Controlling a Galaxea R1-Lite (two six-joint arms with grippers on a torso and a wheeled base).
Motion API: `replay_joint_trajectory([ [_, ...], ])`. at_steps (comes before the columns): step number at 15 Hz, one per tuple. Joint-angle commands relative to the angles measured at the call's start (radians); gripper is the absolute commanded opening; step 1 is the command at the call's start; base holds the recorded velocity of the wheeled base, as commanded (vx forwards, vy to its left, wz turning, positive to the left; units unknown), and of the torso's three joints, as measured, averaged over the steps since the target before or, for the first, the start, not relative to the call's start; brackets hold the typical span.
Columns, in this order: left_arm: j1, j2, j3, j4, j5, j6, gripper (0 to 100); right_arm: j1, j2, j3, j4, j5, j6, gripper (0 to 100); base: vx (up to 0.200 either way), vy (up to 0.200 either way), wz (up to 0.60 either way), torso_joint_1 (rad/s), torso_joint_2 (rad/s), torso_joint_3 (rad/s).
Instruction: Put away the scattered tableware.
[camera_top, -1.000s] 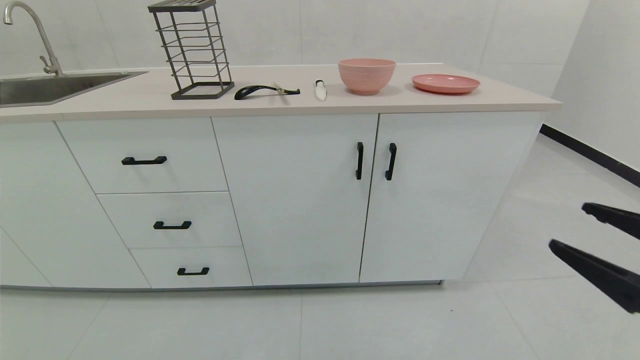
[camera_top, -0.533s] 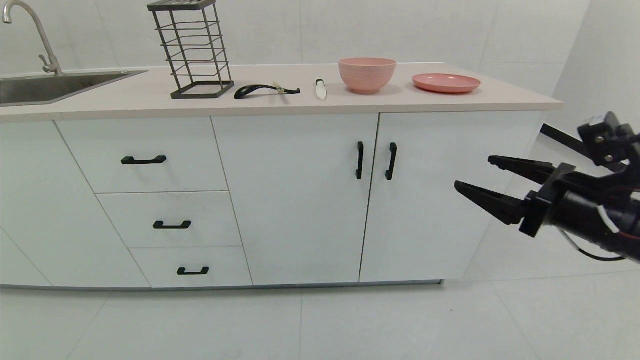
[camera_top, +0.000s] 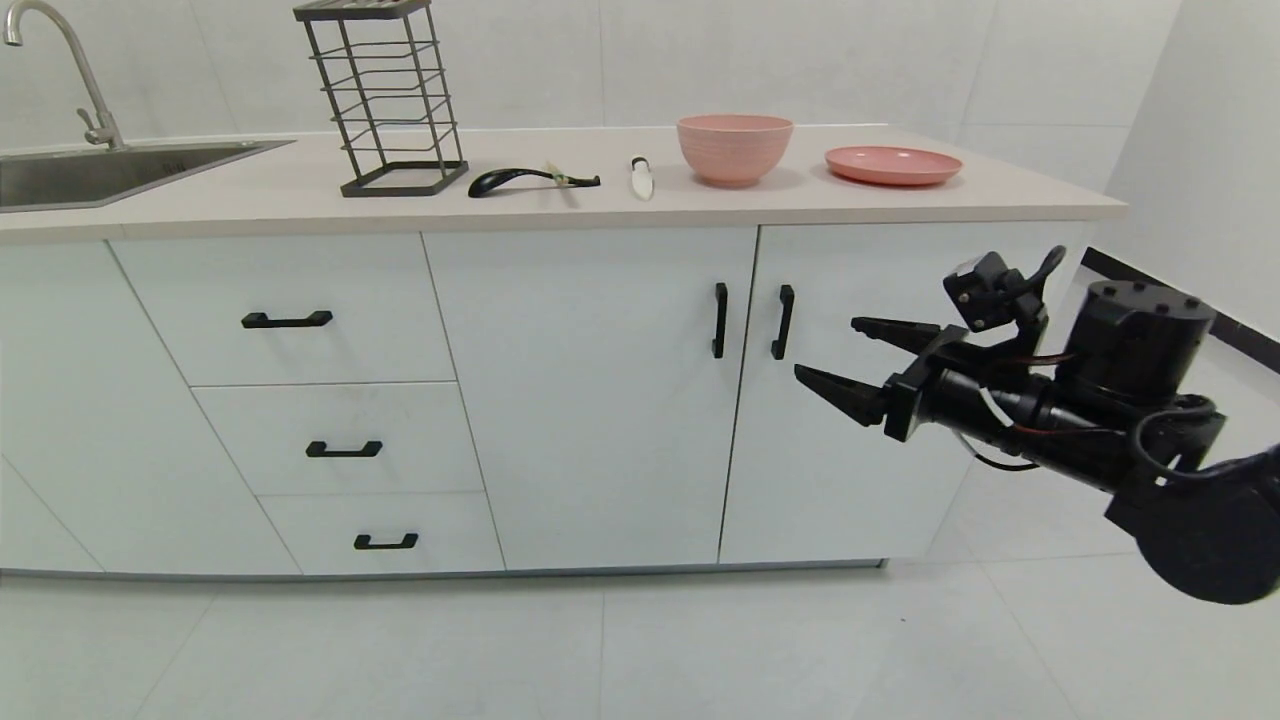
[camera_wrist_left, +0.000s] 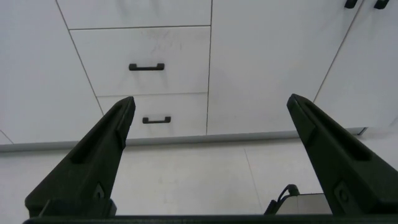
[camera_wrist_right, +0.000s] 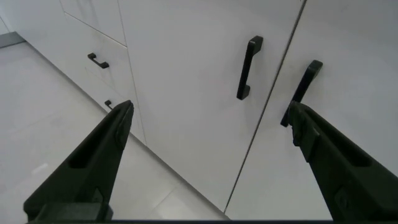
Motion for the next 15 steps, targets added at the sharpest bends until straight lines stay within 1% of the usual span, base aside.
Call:
replay_joint_trajectory([
  [1, 0.001, 0.001, 0.000, 0.000, 0.000, -0.003, 100, -0.018, 0.112, -0.037, -0.030, 0.013, -0.002, 100, 0.000, 0.000, 0.00, 0.000, 0.00, 0.000],
  [2, 0.002, 0.001, 0.000, 0.001, -0.001, 0.000, 100, -0.021, 0.130, -0.039, -0.046, 0.027, -0.002, 100, 0.000, 0.000, 0.00, 0.000, 0.00, 0.000],
  [3, 0.002, 0.001, 0.000, -0.005, -0.011, 0.014, 100, -0.024, 0.154, -0.054, -0.071, 0.030, -0.002, 100, 0.000, 0.000, 0.00, 0.000, 0.00, 0.000],
  [4, 0.002, 0.001, -0.008, -0.025, -0.011, 0.042, 100, -0.032, 0.164, -0.063, -0.077, 0.030, -0.002, 100, 0.000, 0.000, 0.00, 0.000, 0.00, 0.000],
  [5, 0.013, 0.040, -0.206, -0.140, -0.027, 0.039, 100, -0.041, 0.170, -0.060, -0.097, 0.030, -0.002, 100, 0.000, 0.000, 0.00, 0.000, 0.00, 0.000],
  [6, 0.017, 0.090, -0.298, -0.132, -0.044, 0.026, 100, -0.050, 0.171, -0.060, -0.111, 0.030, -0.002, 100, 0.000, 0.000, 0.00, 0.000, 0.00, 0.000],
  [8, 0.002, 0.095, -0.310, -0.114, -0.060, 0.026, 100, -0.053, 0.181, -0.060, -0.115, 0.030, -0.002, 100, 0.000, 0.000, 0.00, 0.000, 0.00, 0.000],
  [9, -0.044, 0.110, -0.318, -0.068, -0.081, 0.025, 100, -0.066, 0.188, -0.063, -0.117, 0.047, -0.002, 100, 0.000, 0.000, 0.00, 0.000, 0.00, 0.000],
  [11, -0.118, 0.205, -0.353, -0.040, -0.133, 0.025, 100, -0.066, 0.177, -0.059, -0.120, 0.068, -0.011, 100, 0.000, 0.000, 0.00, 0.000, 0.00, 0.000],
  [12, -0.131, 0.250, -0.368, -0.042, -0.144, 0.025, 100, -0.067, 0.173, -0.057, -0.122, 0.074, -0.016, 100, 0.000, 0.000, 0.00, 0.000, 0.00, 0.000],
  [13, -0.156, 0.345, -0.408, -0.051, -0.158, 0.026, 100, -0.072, 0.167, -0.057, -0.122, 0.080, -0.019, 100, 0.000, 0.000, 0.00, 0.000, 0.00, 0.000],
  [14, -0.187, 0.458, -0.468, -0.059, -0.175, 0.029, 100, -0.072, 0.167, -0.057, -0.122, 0.080, -0.019, 100, 0.000, 0.000, 0.00, 0.000, 0.00, 0.000],
  [15, -0.205, 0.557, -0.517, -0.071, -0.181, 0.036, 100, -0.070, 0.167, -0.054, -0.122, 0.079, -0.019, 100, 0.000, 0.000, 0.00, 0.000, 0.00, 0.000],
])
